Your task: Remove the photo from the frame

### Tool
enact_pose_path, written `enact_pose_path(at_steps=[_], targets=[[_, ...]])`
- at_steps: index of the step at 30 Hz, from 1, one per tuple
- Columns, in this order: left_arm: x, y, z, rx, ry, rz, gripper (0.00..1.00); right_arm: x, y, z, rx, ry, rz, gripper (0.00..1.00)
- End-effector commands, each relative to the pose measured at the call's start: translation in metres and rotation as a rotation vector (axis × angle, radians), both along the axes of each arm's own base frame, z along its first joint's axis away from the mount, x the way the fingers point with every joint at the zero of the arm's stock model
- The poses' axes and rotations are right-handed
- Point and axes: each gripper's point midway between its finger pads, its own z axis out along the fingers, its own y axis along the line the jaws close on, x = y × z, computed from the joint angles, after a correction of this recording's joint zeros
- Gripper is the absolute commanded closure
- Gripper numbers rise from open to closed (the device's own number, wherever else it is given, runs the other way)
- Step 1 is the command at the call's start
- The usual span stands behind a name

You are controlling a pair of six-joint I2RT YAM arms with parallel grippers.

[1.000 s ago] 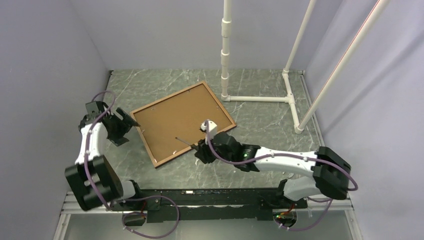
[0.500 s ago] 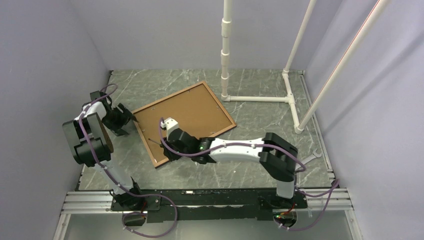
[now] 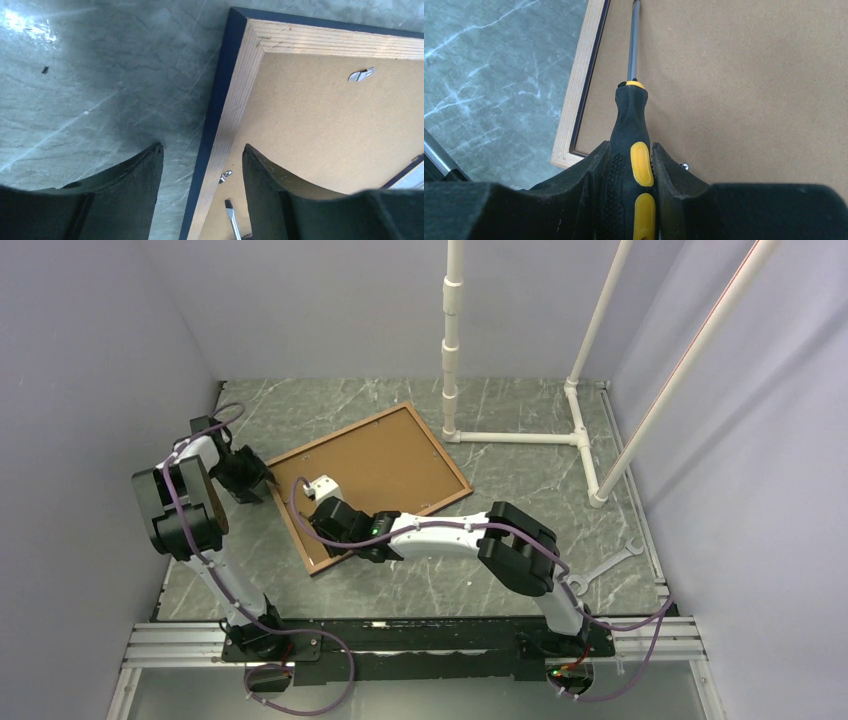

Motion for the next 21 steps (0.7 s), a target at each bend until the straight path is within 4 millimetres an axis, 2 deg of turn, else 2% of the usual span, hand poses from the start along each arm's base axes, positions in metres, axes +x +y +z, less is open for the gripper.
enact_pose_path(at_steps=[1,8,14,21], targets=[[0.004,0.004,-0.002,0.061,0.008,-0.040,0.39,0.009,0.018,0.023,0.066,-0.046,-0.005,1.00],[0.001,0.006,-0.008,0.080,0.039,-0.047,0.56,0.009,0.025,0.019,0.076,-0.046,0.003,1.00],[0.000,0.006,-0.010,0.083,0.044,-0.053,0.74,0.011,0.033,0.018,0.091,-0.051,0.014,1.00],[-0.002,0.005,-0.012,0.079,0.054,-0.061,0.89,0.015,0.046,0.013,0.096,-0.061,0.029,1.00]])
